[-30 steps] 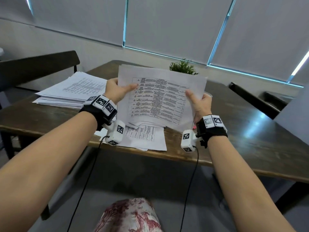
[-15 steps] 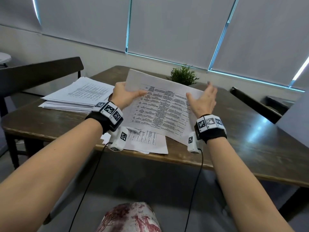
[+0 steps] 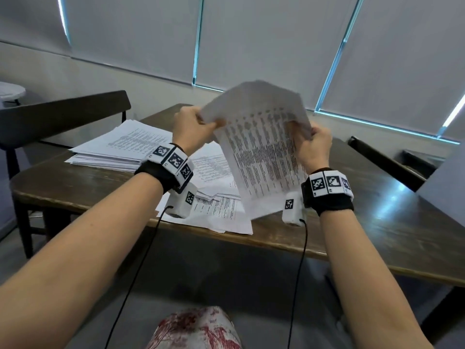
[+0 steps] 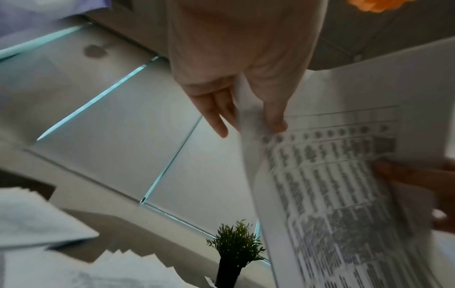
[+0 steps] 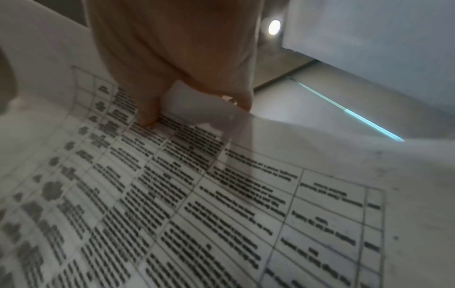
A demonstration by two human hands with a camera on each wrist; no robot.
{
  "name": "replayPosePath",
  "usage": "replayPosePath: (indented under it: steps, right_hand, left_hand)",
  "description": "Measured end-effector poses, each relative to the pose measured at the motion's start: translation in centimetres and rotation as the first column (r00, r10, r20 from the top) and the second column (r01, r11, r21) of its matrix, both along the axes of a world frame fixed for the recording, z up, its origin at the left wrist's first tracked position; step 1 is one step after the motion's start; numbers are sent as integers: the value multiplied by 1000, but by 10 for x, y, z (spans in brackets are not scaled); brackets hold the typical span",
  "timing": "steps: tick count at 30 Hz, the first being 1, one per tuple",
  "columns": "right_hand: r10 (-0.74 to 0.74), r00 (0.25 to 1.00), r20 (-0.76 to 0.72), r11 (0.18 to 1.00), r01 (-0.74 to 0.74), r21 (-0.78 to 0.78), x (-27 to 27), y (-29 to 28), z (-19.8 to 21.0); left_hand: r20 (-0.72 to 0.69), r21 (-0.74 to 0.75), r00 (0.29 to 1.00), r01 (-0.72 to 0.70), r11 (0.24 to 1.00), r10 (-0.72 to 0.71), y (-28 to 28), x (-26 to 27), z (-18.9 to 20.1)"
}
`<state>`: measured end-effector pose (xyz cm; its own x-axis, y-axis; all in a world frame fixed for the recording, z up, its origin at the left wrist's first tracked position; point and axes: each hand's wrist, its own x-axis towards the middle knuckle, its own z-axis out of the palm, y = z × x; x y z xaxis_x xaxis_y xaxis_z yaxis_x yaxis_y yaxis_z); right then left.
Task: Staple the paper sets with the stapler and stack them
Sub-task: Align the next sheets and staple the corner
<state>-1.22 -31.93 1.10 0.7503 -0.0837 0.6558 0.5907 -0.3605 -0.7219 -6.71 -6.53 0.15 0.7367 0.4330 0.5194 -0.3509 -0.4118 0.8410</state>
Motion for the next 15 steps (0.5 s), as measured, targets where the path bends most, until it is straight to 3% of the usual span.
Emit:
replayPosePath:
  steps: [2,5,10,15]
  right_hand:
    - [25,1000,-4,991,-24,130,-2,2,4]
    - [107,994,1,979,-105,174,-10,14,9]
    - [109,994,2,983,-108,148,-11,26,2]
    - [133,990,-44,970,-121,212,-9,26,-2]
  left_hand:
    - [42,-96,993,116,989,-112,-3,-3,-1]
    - [25,-41,975,221,974,-220,-22,-10,3]
    - [60,34,997,50,998,-52,-39,-10,7]
    - [59,-72,997,47,996,-43,-31,-7,7]
